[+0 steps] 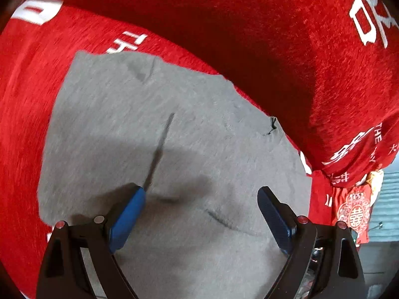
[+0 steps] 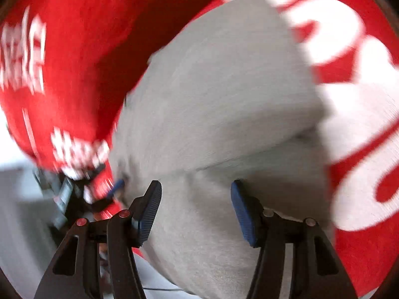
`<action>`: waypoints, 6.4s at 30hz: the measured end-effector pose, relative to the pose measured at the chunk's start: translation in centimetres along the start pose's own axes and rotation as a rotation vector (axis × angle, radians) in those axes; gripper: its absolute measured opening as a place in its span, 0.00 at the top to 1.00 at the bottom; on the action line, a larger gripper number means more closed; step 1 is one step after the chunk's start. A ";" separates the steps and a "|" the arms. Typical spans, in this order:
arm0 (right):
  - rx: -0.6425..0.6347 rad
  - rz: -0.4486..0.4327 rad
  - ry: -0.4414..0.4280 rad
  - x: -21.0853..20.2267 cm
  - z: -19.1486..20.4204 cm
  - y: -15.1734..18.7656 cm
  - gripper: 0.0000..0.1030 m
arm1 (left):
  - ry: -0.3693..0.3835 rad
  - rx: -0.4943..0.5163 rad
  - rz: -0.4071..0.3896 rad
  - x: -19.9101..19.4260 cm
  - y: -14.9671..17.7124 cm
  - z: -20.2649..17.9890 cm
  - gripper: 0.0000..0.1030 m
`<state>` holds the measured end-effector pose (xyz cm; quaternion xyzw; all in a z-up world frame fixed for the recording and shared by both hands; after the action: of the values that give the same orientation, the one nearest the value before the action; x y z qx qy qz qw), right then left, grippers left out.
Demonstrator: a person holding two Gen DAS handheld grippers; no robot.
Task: Fold small clothes
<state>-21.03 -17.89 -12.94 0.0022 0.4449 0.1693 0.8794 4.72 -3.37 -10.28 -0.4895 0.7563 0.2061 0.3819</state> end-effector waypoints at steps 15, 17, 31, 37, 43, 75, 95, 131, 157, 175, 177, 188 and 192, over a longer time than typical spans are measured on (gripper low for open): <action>0.204 -0.100 -0.110 -1.8 -2.8 -3.2 0.55 | -0.024 0.101 -0.060 -1.7 -1.3 -1.8 0.89; 0.151 -0.118 -0.052 -2.5 -2.8 -4.1 0.93 | -0.015 0.109 -0.061 -2.4 -0.5 -2.0 0.89; -0.061 -0.052 0.128 -3.1 -5.6 -3.7 0.91 | -0.156 0.158 -0.019 -1.7 3.4 1.8 0.89; -0.251 -0.006 0.173 -5.4 -3.2 -1.1 0.38 | -0.269 0.175 -0.064 -5.0 2.2 3.2 0.89; -0.066 -0.129 0.132 -6.7 -5.1 -8.2 0.38 | -0.252 0.213 -0.030 -4.5 2.3 1.3 0.89; -0.164 0.071 -0.113 3.7 9.4 2.8 0.31 | -0.459 0.184 -0.084 -6.6 3.2 4.3 0.02; -0.168 0.250 -0.014 12.3 10.8 9.4 0.88 | -0.421 0.111 -0.042 -7.6 6.2 7.6 0.02; -0.123 -0.142 0.436 -4.4 -6.8 -11.9 0.89 | -0.597 0.207 -0.039 -1.0 3.3 2.6 0.02; -0.186 -0.046 0.314 -5.8 -3.4 -3.2 0.34 | -0.591 0.243 0.022 -0.4 6.6 -1.2 0.02; -0.274 -0.002 0.247 -5.2 -2.3 -0.1 0.00 | -0.607 0.245 -0.002 -1.2 9.7 -2.1 0.02; -0.298 0.002 0.245 -5.1 -2.0 0.2 0.00 | -0.603 0.248 -0.003 -1.3 10.2 -2.2 0.02; -0.321 0.132 0.215 -3.2 -2.4 4.3 0.00 | -0.563 0.131 0.076 -2.4 15.0 1.5 0.02; -0.285 0.174 0.166 -2.8 -3.1 6.5 0.00 | -0.532 0.089 0.084 -3.9 16.8 3.6 0.02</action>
<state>-26.88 -13.02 -11.62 -0.0979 0.4856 0.3059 0.8130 -8.11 8.72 -10.51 -0.3690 0.6574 0.3099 0.5793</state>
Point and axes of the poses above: each gripper's, at about its wrist camera, not at the fingertips, and x roughly the way its jaws point, z to its left, y to its underside, the point moved 10 cm from there along x, roughly the way its jaws point, and after that the axes turned 7 degrees about y, right-handed, at the moved point
